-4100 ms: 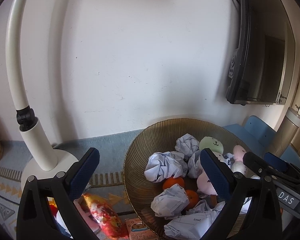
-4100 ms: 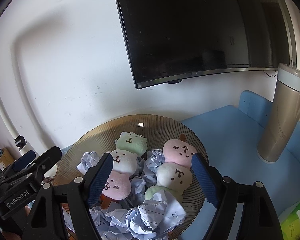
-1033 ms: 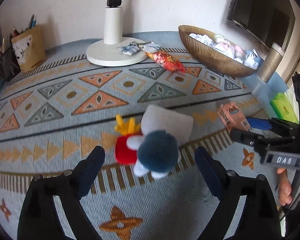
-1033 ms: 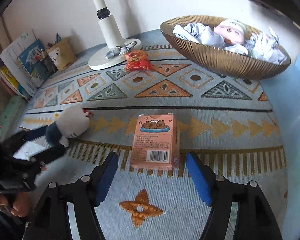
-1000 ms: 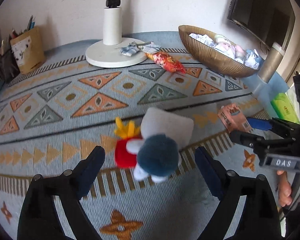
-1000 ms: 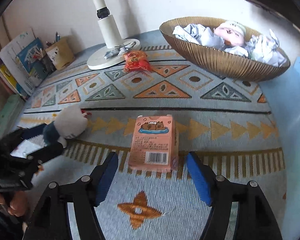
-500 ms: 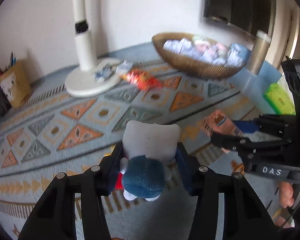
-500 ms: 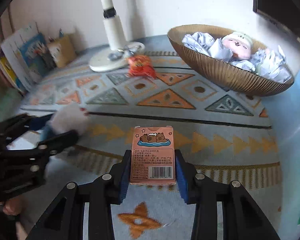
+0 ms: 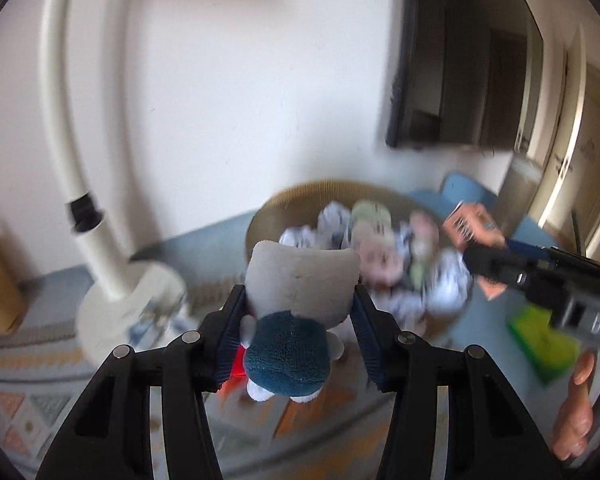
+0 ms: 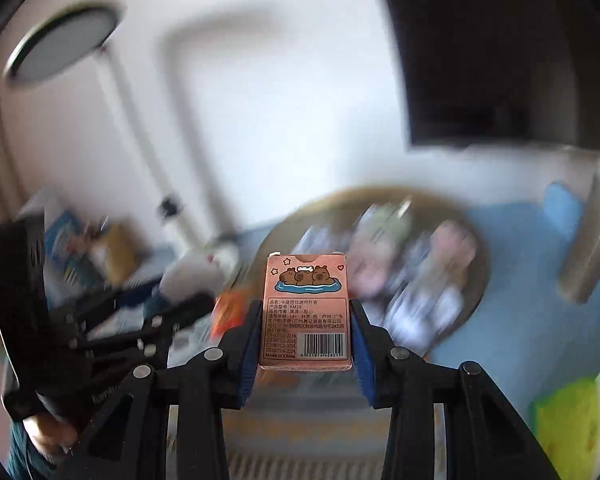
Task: Organize objects
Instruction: 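Carry the plush and juice box over the brown bowl and open both tools, then move both tools back over the rug toward the snack bag and bow clip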
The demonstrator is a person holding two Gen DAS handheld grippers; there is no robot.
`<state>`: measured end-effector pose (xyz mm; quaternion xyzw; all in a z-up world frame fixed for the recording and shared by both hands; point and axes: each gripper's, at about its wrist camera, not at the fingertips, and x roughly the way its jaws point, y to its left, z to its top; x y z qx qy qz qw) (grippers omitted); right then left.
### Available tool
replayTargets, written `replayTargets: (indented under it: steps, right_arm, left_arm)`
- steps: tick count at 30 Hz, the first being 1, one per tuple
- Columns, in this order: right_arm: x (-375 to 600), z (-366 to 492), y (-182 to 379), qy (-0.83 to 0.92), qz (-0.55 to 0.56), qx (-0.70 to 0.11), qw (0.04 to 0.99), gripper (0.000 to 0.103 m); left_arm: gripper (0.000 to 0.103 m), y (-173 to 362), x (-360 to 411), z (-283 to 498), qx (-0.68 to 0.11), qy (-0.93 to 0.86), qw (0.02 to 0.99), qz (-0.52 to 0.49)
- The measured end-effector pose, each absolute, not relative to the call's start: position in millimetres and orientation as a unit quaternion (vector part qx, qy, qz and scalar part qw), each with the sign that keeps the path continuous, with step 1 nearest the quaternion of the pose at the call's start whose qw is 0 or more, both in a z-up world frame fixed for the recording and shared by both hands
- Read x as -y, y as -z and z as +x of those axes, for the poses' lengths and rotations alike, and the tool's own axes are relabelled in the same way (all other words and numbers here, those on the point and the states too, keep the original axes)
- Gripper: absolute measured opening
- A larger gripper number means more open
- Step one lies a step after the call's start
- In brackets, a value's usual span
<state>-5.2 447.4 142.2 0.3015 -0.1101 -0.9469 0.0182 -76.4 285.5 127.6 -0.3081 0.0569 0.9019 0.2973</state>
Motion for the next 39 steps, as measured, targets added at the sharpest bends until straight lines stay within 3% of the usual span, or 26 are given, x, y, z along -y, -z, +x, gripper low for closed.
replayTargets:
  steps: [6,14,16,18,22,31,35,39]
  right_arm:
    - [-501.0,-54.2,-156.6,0.95,0.264,0.152,-0.068,0.04]
    - [-528.6,-79.2,-134.0,0.94,0.276,0.185,-0.077,0.04]
    - [-530.3,-82.4,-129.1,0.94,0.277,0.187,-0.072,0.04]
    - [-533.9,-85.1,-123.9,0.936,0.286,0.194,-0.071,0.042]
    - [-542.8,-85.2,-116.1,0.929,0.293,0.22,-0.059,0.059]
    - [-518.9,-69.3,-137.2,0.953,0.247,0.167,-0.057,0.059]
    - [-492.4,-56.7,-157.1,0.96,0.241,0.141,-0.02,0.059]
    - [-455.5,-33.9,-172.9,0.962,0.242,0.126,0.029,0.059]
  left_arm:
    - [0.049,-127.1,-318.0,-118.2,-0.022,-0.906,0.305,-0.293]
    - [0.051,-104.6,-341.0,-130.3,-0.024,-0.899,0.315,-0.304]
    - [0.058,-102.1,-339.0,-131.4,-0.02,-0.901,0.313,-0.3]
    - [0.102,-102.2,-334.9,-132.3,-0.006,-0.899,0.315,-0.304]
    - [0.102,-108.6,-322.7,-132.5,0.031,-0.9,0.317,-0.297]
    - [0.102,-133.9,-291.4,-116.2,0.043,-0.909,0.303,-0.284]
    - [0.102,-149.4,-257.2,-95.8,0.008,-0.924,0.271,-0.271]
    - [0.102,-161.5,-204.7,-70.6,0.021,-0.935,0.234,-0.267]
